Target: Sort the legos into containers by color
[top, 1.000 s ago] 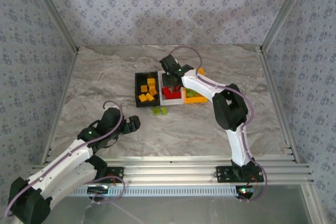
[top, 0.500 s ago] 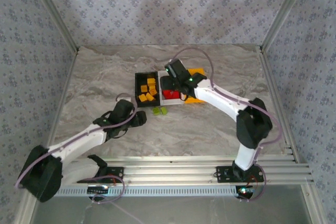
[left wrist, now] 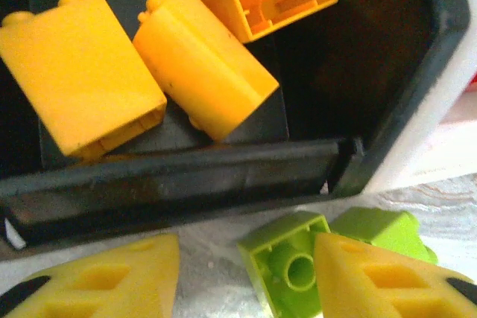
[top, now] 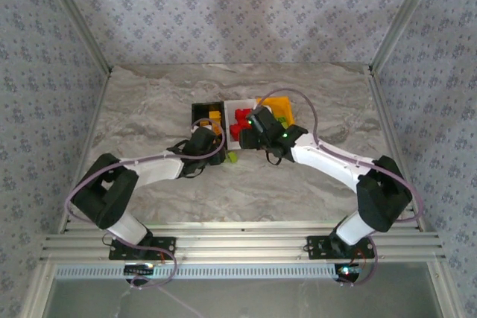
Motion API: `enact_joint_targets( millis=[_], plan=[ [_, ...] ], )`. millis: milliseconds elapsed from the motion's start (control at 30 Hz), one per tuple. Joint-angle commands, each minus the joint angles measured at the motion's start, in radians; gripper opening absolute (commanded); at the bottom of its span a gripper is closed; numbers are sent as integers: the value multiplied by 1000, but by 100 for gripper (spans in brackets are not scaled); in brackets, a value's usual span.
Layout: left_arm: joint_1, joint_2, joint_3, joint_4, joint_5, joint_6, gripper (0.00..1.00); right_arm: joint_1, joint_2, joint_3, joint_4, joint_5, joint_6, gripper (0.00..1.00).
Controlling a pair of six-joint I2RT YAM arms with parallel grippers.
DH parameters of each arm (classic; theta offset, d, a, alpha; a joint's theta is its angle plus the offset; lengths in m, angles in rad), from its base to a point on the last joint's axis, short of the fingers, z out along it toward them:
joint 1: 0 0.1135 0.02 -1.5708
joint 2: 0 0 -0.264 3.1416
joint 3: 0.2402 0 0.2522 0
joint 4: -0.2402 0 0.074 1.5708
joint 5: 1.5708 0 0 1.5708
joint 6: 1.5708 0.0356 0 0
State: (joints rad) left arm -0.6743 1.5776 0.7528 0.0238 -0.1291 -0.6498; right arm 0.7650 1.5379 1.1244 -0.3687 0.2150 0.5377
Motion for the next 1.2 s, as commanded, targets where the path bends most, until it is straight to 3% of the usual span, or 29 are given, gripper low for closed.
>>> enact_joint_targets(
  millis=[0, 333, 600, 733, 867, 967, 1167],
  plan=[
    [0, 31, 27, -52, -43, -8, 46, 9, -41, -19, 14, 26, 25, 72],
    [0, -6, -103, -101, -32, -50, 37, 48, -19, -54, 21, 25, 42, 72],
    [-1, -306, -274, -240, -46, -58, 39, 69, 5, -69, 35, 20, 59, 72],
    [-7, -461, -257, -311, -28, -60, 51, 70, 17, -59, 38, 16, 59, 72],
    [-25, -534, -204, -337, -23, -60, 72, 70, 22, -48, 33, 17, 56, 72],
    [-27, -469, -185, -317, 16, -48, 78, 68, 19, -48, 27, 21, 56, 73],
    [-36, -255, -161, -263, 38, -32, 79, 64, -8, -73, 27, 23, 64, 73]
  ],
)
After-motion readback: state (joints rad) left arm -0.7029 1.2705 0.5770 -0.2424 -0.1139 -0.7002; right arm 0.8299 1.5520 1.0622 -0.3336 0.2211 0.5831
